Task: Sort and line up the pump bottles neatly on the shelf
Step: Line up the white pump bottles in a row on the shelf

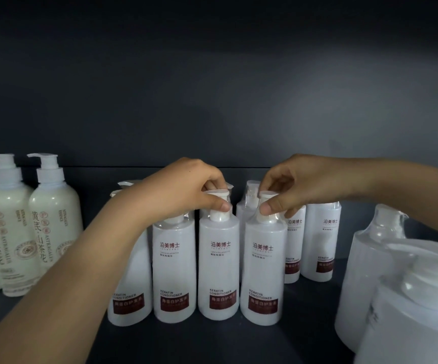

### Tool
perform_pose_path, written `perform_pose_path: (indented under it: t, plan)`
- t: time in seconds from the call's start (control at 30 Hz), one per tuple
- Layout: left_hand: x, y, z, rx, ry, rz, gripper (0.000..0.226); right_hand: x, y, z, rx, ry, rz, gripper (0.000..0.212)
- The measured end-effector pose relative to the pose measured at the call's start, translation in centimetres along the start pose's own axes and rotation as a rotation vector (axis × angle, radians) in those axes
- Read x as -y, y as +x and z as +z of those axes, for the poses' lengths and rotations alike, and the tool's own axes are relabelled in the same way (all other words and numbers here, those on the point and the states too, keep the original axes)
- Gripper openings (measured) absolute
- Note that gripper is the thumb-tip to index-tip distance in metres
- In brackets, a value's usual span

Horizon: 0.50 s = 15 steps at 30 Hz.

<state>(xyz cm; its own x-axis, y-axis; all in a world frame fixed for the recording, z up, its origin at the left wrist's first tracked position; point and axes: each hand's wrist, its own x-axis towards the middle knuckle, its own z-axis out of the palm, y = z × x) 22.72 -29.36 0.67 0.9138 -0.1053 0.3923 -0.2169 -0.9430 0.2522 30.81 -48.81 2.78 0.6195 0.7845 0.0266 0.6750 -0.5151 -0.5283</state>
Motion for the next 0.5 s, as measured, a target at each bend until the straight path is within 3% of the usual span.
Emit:
perform_pose_path:
  t: [0.5]
  plan:
    - [0.08,-0.16,0.03,0.012,-0.027,0.004,0.014,-0.60,0.18,0.57,0.025,0.032,-0.026,0.025]
